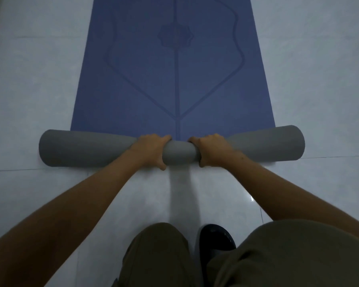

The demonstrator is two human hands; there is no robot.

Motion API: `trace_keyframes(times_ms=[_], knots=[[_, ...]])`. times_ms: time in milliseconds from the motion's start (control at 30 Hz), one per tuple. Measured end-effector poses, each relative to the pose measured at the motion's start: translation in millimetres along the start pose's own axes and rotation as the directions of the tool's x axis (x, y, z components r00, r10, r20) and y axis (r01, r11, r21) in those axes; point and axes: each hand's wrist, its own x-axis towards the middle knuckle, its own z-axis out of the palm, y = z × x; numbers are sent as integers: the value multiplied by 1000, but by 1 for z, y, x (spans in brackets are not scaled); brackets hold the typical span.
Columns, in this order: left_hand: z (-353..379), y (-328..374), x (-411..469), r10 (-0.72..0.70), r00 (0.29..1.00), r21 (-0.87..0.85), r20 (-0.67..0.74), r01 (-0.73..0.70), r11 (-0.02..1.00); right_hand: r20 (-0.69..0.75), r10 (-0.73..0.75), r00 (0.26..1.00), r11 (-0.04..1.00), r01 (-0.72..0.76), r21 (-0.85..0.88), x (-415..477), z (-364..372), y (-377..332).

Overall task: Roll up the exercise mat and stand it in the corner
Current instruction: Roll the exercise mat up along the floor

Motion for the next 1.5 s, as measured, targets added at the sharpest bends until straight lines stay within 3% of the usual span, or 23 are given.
trace_keyframes(times_ms=[133, 200, 300, 400, 500, 633, 767, 833, 933, 1000, 1167, 1267, 1400, 1500], knots=[[-11, -6, -4, 36, 973, -108, 230, -11, 994, 302, -33, 953, 993, -4, 122, 8, -19, -3], [-2, -5, -2, 50, 959, -128, 278, -15, 992, 322, -7, 947, 987, -46, 155, 0, -3, -10], [-1, -8, 15, 64, 949, -142, 310, -20, 990, 9, 87, 996, 996, -88, 36, -36, 44, -33], [-12, -12, 27, 60, 929, -181, 364, 7, 983, -222, 1, 975, 1000, 3, 21, -66, 77, -51], [-12, -23, 30, 30, 957, -219, 287, 35, 975, -184, -7, 983, 999, 15, 41, -50, 78, -38], [-11, -43, 19, -23, 999, -290, 30, 31, 956, -218, 31, 975, 999, -23, 37, -11, 63, -22], [7, -36, 8, -6, 939, -43, -343, -10, 999, -240, 55, 969, 997, -41, 65, 31, 29, 5], [22, -20, 7, 15, 897, 85, -443, 26, 996, -191, 61, 980, 996, -47, 80, 53, 11, 19], [25, -8, 13, -15, 929, 271, -369, 123, 955, -106, 104, 989, 987, -90, 136, 80, -9, 33], [13, -12, 23, -55, 947, 301, -318, 156, 941, -83, 127, 988, 976, -110, 190, 84, -15, 36], [-4, -17, 33, -10, 969, 367, -246, 102, 925, 13, -77, 997, 996, 77, 41, 60, -9, 43], [-3, -17, 27, 16, 968, 341, -252, 74, 937, 19, -16, 1000, 998, 14, 54, 58, -11, 33], [-21, -13, 24, 48, 966, 324, -254, 38, 945, -49, -27, 998, 994, 32, 103, 51, -27, 31], [-34, -8, 13, 86, 976, 294, -201, -24, 956, -23, -31, 999, 993, 34, 114, 38, -37, 26]])
